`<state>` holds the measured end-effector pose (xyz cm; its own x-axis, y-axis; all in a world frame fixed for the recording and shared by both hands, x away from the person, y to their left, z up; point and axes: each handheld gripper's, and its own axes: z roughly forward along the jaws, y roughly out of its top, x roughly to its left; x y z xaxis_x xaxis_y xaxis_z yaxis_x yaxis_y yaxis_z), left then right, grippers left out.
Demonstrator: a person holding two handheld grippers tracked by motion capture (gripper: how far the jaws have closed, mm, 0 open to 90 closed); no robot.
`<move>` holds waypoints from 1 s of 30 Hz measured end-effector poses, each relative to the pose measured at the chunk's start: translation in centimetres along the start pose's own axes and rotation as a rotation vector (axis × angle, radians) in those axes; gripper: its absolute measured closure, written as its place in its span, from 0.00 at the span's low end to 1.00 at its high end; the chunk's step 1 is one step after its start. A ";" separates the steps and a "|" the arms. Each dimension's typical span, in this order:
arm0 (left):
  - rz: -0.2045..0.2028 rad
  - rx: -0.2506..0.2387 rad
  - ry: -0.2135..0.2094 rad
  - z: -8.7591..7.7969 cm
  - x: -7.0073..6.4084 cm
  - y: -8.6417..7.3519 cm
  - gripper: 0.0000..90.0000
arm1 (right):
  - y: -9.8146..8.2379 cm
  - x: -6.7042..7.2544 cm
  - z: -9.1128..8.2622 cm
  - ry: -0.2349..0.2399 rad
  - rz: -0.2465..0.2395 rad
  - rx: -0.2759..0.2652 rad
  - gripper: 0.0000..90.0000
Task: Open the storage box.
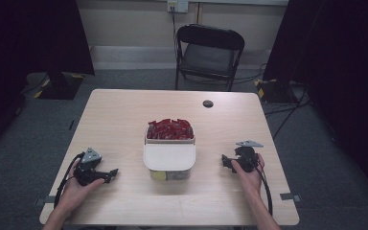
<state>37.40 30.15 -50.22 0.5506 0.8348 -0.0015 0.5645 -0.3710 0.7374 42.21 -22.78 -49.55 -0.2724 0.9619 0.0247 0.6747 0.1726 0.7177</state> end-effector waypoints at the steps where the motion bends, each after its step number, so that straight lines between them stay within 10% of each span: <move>1: 0.000 0.000 -0.001 0.0 0.0 0.0 0.14 | 0.1 0.1 -0.1 0.006 0.003 -0.005 0.16; 30: -0.001 0.000 0.000 0.0 0.0 0.0 0.14 | 1.0 1.8 -3.2 0.078 -0.058 -0.100 0.16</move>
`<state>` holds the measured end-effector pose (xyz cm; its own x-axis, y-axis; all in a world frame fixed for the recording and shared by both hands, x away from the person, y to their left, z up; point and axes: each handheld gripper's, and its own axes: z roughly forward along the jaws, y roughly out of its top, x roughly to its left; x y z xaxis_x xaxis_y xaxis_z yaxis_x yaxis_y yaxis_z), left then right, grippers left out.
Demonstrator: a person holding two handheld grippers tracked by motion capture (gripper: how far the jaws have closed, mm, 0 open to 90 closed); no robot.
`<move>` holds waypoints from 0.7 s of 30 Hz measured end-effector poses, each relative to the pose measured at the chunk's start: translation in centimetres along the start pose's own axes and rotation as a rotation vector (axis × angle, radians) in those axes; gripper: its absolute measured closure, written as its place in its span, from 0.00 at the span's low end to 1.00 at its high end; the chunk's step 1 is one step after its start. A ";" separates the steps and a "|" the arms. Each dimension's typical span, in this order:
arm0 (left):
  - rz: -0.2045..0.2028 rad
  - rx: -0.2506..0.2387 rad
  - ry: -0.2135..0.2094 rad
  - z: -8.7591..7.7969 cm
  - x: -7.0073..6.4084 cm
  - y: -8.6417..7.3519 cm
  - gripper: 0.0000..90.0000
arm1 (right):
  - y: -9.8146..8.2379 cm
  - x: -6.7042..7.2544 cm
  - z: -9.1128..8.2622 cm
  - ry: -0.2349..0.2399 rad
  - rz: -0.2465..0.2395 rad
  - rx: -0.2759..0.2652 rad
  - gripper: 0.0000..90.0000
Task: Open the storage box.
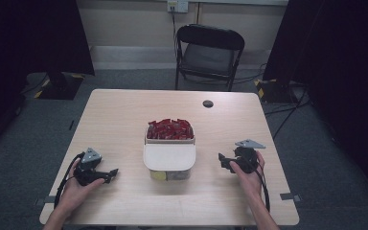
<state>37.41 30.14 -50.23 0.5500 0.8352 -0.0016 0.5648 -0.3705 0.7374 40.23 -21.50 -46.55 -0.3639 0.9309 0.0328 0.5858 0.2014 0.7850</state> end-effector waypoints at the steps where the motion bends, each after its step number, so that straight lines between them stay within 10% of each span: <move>1: 0.000 0.000 -0.001 0.0 0.0 0.0 0.14 | 0.1 0.2 -0.1 0.009 -0.004 -0.002 0.16; 21: 0.000 0.000 -0.001 0.0 0.0 0.0 0.14 | 1.5 3.7 -3.5 0.164 -0.066 -0.077 0.16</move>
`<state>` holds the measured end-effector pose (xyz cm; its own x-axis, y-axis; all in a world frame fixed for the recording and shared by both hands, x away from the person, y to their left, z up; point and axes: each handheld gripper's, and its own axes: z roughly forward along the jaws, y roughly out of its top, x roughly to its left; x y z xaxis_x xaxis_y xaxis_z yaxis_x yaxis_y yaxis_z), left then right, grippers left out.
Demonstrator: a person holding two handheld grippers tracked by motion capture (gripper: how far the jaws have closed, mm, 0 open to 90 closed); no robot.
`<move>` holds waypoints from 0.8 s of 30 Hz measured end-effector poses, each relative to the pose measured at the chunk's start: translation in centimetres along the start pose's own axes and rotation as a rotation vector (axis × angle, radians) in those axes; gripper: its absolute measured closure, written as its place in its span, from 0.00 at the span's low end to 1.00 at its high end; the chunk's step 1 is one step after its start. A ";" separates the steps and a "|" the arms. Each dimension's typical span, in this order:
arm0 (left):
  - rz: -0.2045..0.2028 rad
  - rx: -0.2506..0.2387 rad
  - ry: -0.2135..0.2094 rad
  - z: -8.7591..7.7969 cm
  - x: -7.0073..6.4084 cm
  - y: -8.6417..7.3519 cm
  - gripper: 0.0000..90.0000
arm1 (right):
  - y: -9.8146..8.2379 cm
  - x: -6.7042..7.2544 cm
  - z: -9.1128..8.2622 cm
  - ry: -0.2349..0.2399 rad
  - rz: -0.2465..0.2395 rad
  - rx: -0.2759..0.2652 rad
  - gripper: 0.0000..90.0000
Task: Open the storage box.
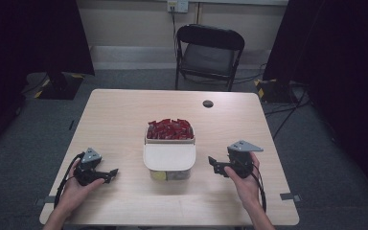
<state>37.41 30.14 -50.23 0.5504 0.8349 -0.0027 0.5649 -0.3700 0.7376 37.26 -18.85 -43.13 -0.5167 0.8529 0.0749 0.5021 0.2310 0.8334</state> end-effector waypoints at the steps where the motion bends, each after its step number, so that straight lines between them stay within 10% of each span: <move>1: 0.001 0.000 -0.001 0.0 0.0 0.0 0.14 | 0.2 0.3 -0.2 0.028 0.011 -0.008 0.16; 24: 0.000 0.000 -0.001 0.0 0.0 0.0 0.14 | -0.4 5.1 -0.8 0.162 -0.072 -0.007 0.16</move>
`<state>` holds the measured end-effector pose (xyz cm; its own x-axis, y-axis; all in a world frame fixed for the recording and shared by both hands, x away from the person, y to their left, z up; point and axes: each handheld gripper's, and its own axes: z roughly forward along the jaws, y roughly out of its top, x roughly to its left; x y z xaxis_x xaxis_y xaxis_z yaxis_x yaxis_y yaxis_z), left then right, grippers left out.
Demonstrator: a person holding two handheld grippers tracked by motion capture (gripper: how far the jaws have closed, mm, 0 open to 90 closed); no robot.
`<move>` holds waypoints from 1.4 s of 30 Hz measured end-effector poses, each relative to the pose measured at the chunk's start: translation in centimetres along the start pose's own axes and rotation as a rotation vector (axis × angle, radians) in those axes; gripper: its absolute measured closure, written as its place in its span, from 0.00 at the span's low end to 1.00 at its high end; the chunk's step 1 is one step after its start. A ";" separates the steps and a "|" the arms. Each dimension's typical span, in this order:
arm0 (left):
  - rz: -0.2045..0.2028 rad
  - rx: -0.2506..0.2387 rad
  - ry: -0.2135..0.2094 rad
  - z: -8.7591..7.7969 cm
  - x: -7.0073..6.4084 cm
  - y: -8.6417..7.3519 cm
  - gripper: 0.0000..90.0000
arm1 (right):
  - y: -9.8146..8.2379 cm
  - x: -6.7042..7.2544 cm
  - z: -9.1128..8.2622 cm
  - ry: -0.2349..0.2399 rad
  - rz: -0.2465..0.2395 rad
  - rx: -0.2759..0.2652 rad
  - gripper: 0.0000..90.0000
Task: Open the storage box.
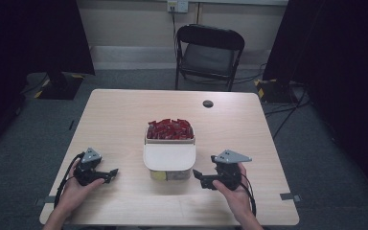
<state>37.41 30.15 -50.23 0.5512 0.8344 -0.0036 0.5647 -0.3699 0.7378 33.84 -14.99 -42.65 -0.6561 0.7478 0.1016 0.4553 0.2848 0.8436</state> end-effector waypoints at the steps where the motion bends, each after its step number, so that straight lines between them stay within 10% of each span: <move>1: 0.000 0.000 0.001 0.0 0.0 0.0 0.14 | 0.0 0.0 0.0 0.000 0.000 0.000 0.16; 22: -0.001 0.000 0.001 0.0 0.0 0.0 0.14 | -0.3 0.8 3.5 0.043 -0.031 0.046 0.16; 42: 0.000 0.000 0.001 0.0 0.0 0.0 0.14 | 0.4 0.7 3.3 0.057 -0.018 0.018 0.15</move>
<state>37.44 30.14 -50.23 0.5502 0.8351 -0.0029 0.5649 -0.3696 0.7378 35.58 -12.34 -43.99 -0.6969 0.7076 0.1167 0.4534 0.3088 0.8361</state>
